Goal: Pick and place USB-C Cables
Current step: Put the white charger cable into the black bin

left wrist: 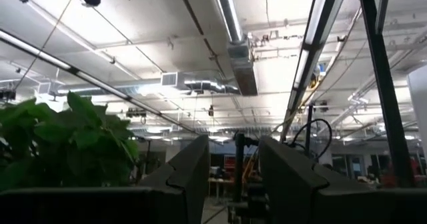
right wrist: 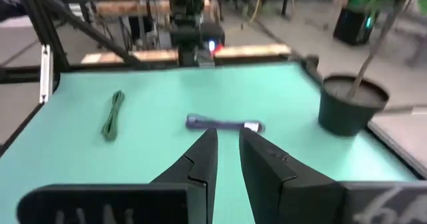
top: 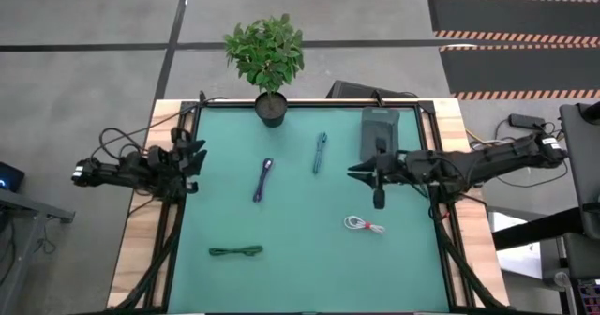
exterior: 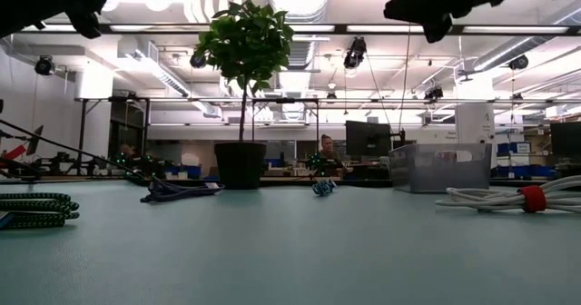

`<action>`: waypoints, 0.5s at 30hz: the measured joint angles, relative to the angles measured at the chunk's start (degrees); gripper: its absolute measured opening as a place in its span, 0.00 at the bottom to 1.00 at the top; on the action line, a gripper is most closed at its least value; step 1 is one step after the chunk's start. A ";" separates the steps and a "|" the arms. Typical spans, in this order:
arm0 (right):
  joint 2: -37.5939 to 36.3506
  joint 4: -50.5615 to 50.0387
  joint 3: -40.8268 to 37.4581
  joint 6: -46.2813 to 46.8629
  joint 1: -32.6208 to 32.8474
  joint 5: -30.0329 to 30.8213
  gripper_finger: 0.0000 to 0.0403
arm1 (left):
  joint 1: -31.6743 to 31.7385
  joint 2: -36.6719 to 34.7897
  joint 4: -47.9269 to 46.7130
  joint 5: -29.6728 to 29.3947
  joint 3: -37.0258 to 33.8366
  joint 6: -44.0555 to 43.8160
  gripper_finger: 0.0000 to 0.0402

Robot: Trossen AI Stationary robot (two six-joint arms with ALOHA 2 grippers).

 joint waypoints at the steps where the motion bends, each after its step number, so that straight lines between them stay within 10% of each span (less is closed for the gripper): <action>1: 0.77 -1.56 1.02 0.86 0.25 -0.08 0.13 | 0.00 0.00 0.41 -0.06 0.02 0.03 0.29; 15: 7.19 -14.57 9.01 9.86 8.96 0.11 0.13 | 0.00 0.16 -0.07 -0.24 0.02 -0.50 0.29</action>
